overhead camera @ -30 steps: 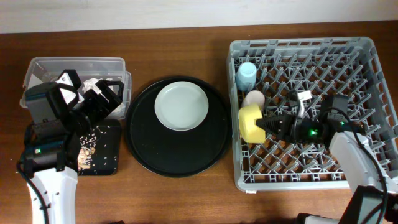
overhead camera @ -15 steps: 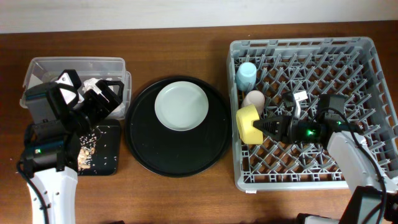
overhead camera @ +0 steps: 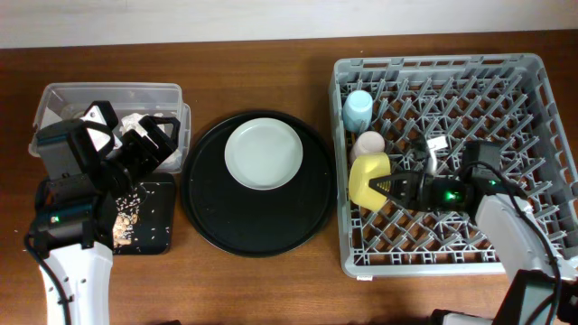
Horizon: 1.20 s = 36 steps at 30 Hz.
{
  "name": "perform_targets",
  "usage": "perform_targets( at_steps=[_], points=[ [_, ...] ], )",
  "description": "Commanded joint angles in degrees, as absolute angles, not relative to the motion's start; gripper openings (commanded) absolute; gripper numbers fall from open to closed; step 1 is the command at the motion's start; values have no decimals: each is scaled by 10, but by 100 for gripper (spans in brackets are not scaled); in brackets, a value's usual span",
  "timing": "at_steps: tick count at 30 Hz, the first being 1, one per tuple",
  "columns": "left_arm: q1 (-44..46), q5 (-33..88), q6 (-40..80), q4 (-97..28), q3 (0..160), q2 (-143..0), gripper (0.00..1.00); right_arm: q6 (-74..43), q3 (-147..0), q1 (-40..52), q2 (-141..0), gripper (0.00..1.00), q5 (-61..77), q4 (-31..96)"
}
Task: Sort waste into correct bins and load items into the dishwasher rack
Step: 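Push the yellow bowl upright in the rack and open the right gripper, then reach the right gripper to the white plate and grasp its rim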
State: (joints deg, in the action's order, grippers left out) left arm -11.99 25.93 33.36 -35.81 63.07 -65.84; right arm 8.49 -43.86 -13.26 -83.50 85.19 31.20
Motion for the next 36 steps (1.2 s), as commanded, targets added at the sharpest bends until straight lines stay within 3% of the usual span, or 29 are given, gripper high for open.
perform_targets(
  at_steps=[1, 7, 12, 22, 26, 30, 36],
  points=[
    [-122, 257, 320, -357, 639, -656, 99, 80, -434, -185, -830, 34, 889, 311],
    [-122, 257, 320, -357, 639, -656, 99, 75, -434, -244, -830, 46, 873, 311],
    [-122, 257, 320, -357, 639, -656, 99, 74, -434, -244, -830, 50, 827, 312],
    [-122, 257, 320, -357, 639, -656, 99, -7, -504, -244, -828, 50, 757, 302],
    [-122, 257, 320, -357, 639, -655, 99, -22, -637, -213, -814, 49, 623, 413],
    [-122, 257, 320, -357, 639, -656, 99, -20, -774, -63, -810, 48, 367, 526],
    [-122, 257, 320, -357, 639, -656, 99, -71, -795, 238, -838, 51, 35, 471]
  ],
)
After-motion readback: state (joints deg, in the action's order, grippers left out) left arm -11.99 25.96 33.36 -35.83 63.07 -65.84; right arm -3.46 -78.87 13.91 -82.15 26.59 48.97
